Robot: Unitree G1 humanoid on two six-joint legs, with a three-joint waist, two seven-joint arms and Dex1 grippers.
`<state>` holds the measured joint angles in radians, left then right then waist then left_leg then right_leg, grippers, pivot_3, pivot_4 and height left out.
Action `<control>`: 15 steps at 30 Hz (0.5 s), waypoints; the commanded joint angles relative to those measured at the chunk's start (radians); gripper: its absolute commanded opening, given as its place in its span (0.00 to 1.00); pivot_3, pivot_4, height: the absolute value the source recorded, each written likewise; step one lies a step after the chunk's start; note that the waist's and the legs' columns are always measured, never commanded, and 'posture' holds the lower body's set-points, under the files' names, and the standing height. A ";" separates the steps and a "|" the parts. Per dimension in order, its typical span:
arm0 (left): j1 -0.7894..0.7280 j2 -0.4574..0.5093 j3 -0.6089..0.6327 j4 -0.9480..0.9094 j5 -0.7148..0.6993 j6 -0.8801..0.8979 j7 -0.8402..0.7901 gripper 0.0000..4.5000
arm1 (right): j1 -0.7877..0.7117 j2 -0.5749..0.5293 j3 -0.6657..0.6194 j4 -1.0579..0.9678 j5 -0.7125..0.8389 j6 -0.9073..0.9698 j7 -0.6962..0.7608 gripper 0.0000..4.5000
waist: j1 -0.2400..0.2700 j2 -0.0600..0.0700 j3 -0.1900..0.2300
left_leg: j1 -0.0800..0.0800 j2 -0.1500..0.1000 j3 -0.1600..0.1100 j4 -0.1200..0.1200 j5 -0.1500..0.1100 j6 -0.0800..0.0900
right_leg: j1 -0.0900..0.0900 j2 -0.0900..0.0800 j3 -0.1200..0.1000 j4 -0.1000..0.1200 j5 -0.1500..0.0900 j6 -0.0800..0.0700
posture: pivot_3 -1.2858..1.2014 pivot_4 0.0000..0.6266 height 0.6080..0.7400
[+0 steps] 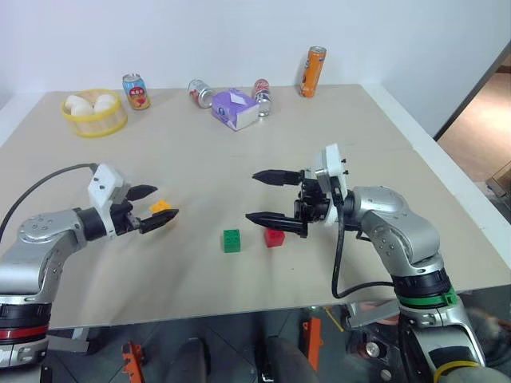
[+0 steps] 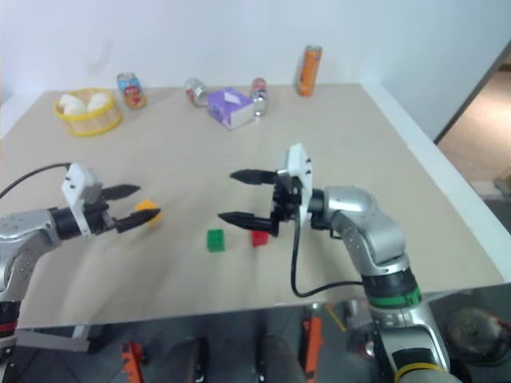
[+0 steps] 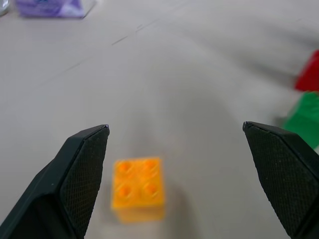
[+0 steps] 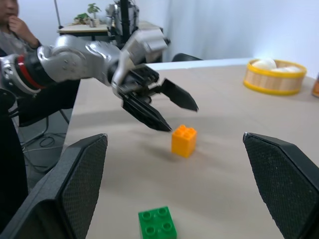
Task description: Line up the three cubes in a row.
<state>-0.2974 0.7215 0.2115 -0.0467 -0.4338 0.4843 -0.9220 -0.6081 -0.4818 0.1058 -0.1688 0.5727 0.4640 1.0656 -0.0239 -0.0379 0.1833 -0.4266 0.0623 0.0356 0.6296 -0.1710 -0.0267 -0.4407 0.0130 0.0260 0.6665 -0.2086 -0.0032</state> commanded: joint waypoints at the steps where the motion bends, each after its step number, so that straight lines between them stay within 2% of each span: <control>1: -0.008 0.003 -0.017 0.079 0.047 -0.072 0.002 0.99 | -0.024 0.007 -0.010 -0.013 0.002 -0.016 0.005 1.00 | 0.000 0.000 0.000 | 0.000 0.000 0.000 0.000 0.000 0.000 | 0.000 0.000 0.000 0.000 0.000 0.000 | 0.52 0.24 1.00; 5: -0.036 -0.010 -0.043 0.197 0.096 -0.134 0.015 0.99 | -0.020 0.008 -0.011 -0.022 0.001 -0.014 0.000 1.00 | 0.001 0.000 0.000 | 0.000 0.001 0.000 0.000 0.000 0.000 | 0.000 0.000 0.000 0.000 0.000 0.000 | 0.52 0.24 1.00; 13: -0.084 -0.047 -0.097 0.314 0.137 -0.203 -0.004 0.99 | -0.005 0.003 -0.018 -0.045 0.003 -0.008 -0.022 1.00 | 0.001 0.000 0.000 | 0.000 0.001 0.000 0.000 0.000 0.000 | 0.000 0.000 0.000 0.000 0.000 0.000 | 0.52 0.24 1.00; 15: -0.098 -0.055 -0.101 0.325 0.139 -0.207 0.000 0.86 | -0.003 0.001 -0.019 -0.049 0.004 -0.008 -0.026 1.00 | 0.001 0.000 0.000 | 0.000 0.001 0.000 0.000 0.000 0.000 | 0.000 0.000 0.000 0.000 0.000 0.000 | 0.52 0.24 1.00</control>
<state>-0.3708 0.6644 0.1056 0.2802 -0.3002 0.3005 -0.9222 -0.6048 -0.4765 0.1062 -0.1734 0.5704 0.4609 1.0431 -0.0229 -0.0380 0.1833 -0.4266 0.0630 0.0359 0.6292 -0.1709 -0.0267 -0.4410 0.0134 0.0257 0.6667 -0.2082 -0.0035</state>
